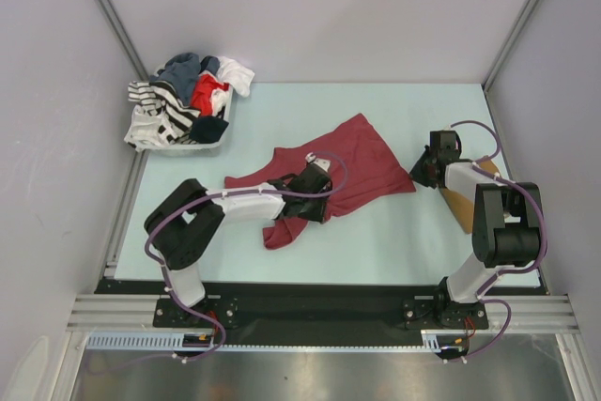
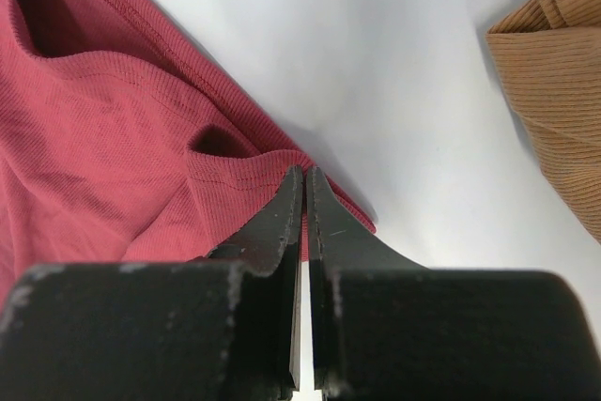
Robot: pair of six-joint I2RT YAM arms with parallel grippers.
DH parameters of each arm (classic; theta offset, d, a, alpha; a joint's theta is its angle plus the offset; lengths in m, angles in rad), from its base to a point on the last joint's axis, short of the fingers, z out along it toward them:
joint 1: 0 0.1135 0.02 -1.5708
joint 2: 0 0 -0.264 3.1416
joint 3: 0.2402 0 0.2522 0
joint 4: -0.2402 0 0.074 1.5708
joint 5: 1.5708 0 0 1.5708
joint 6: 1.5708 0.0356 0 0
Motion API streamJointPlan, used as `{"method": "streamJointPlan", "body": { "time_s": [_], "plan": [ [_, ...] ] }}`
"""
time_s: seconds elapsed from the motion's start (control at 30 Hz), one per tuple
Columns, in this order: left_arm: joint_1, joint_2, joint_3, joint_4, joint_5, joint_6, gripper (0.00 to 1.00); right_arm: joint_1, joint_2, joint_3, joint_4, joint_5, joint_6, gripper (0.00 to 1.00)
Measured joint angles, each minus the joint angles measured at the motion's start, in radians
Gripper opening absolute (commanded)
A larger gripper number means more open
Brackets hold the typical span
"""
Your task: Fold and stack the tank tops
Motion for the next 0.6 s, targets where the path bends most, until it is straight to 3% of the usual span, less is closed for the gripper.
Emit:
{"method": "streamJointPlan", "body": {
  "time_s": [0.1, 0.23, 0.43, 0.6],
  "plan": [
    [-0.003, -0.005, 0.000, 0.005, -0.009, -0.002, 0.67, 0.000, 0.000, 0.000, 0.000, 0.000, 0.000, 0.02],
    [-0.006, -0.044, -0.010, -0.030, -0.048, -0.002, 0.68, 0.000, 0.000, 0.000, 0.000, 0.000, 0.000, 0.02],
    [-0.035, -0.184, -0.015, -0.120, -0.143, 0.031, 0.64, 0.000, 0.000, 0.000, 0.001, 0.000, 0.000, 0.02],
    [-0.125, -0.281, -0.015, -0.160, -0.181, 0.079, 0.42, 0.000, 0.000, 0.000, 0.002, -0.002, 0.000, 0.02]
  ]
}}
